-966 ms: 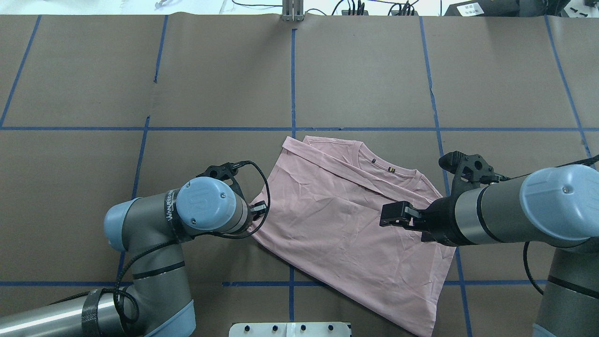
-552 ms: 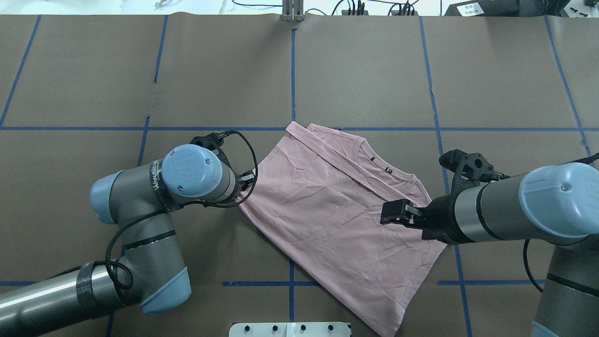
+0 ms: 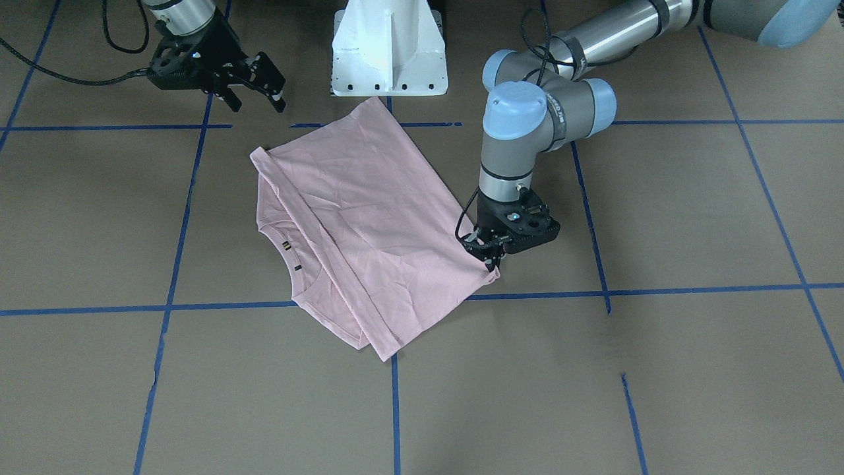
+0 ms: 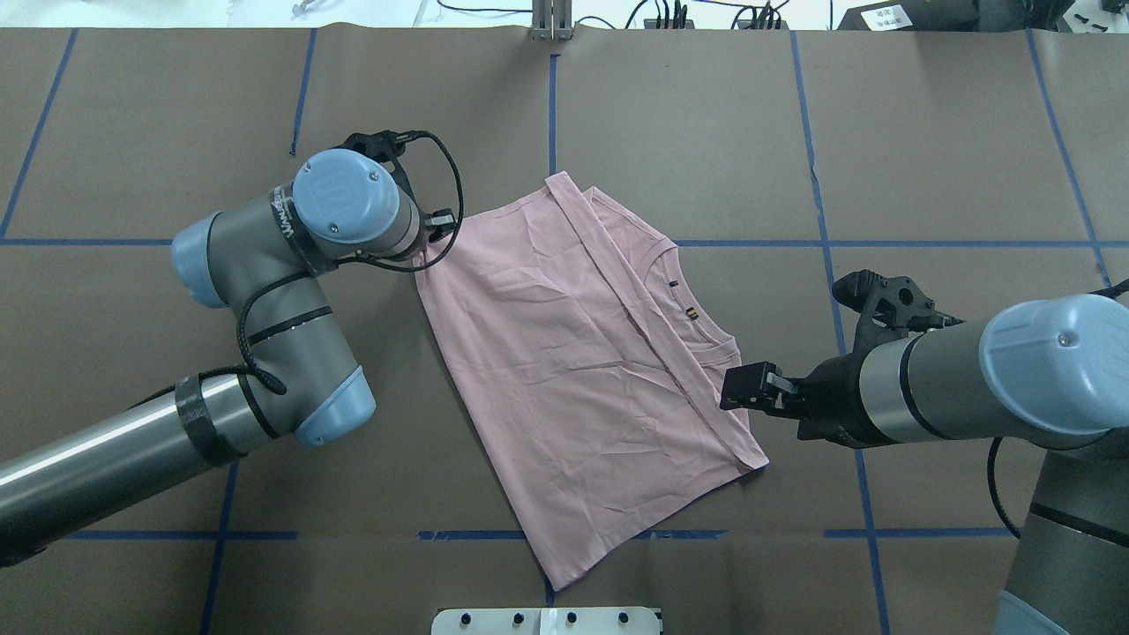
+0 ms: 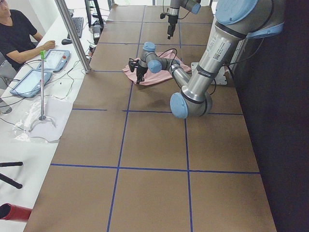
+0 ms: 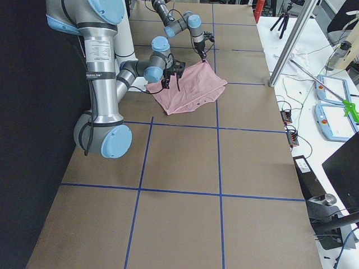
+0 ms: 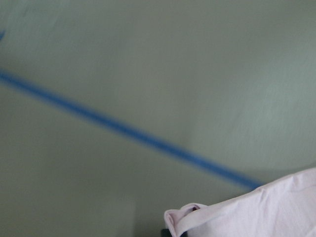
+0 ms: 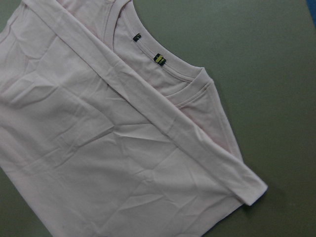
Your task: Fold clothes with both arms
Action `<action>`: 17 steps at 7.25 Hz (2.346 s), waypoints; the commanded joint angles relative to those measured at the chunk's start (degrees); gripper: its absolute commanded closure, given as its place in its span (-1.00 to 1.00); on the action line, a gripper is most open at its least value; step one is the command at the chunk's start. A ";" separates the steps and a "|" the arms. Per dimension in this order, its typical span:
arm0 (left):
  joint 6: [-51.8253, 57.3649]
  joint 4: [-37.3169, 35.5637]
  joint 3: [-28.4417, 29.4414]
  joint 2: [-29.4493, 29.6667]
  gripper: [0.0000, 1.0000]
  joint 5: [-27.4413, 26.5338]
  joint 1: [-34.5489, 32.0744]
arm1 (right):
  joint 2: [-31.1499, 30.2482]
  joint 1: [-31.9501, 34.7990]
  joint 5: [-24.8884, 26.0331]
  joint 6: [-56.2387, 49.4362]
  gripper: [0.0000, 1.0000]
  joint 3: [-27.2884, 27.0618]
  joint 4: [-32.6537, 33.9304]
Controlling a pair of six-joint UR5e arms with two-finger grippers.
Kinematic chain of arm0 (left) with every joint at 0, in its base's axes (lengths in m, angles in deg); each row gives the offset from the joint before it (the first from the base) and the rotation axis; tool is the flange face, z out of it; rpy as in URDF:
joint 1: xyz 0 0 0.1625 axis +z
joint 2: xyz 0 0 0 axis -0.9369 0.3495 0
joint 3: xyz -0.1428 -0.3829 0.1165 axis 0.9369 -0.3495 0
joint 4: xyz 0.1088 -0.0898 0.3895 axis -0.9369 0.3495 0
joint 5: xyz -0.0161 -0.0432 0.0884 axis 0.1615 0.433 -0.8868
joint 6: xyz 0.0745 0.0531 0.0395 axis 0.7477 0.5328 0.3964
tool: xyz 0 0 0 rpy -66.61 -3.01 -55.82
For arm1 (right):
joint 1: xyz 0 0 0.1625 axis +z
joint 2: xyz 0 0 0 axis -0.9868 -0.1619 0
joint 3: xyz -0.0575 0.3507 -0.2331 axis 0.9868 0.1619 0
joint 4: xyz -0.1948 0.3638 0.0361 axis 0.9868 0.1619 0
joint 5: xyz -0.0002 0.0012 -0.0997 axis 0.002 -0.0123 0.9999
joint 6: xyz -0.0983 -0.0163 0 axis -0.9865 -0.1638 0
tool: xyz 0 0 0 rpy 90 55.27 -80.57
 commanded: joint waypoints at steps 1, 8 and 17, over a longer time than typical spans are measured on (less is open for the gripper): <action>7.58 10.40 10.66 4.92 1.00 -1.35 -3.97 | 0.86 1.10 0.00 -0.03 -1.00 0.50 0.00; 14.81 31.42 31.20 15.24 -0.99 -7.51 -4.24 | 0.86 2.33 1.67 -0.03 -1.00 1.21 0.09; -7.92 3.29 -24.73 -16.74 -1.00 9.45 -0.06 | 1.65 1.90 1.58 -0.12 -1.00 1.82 0.79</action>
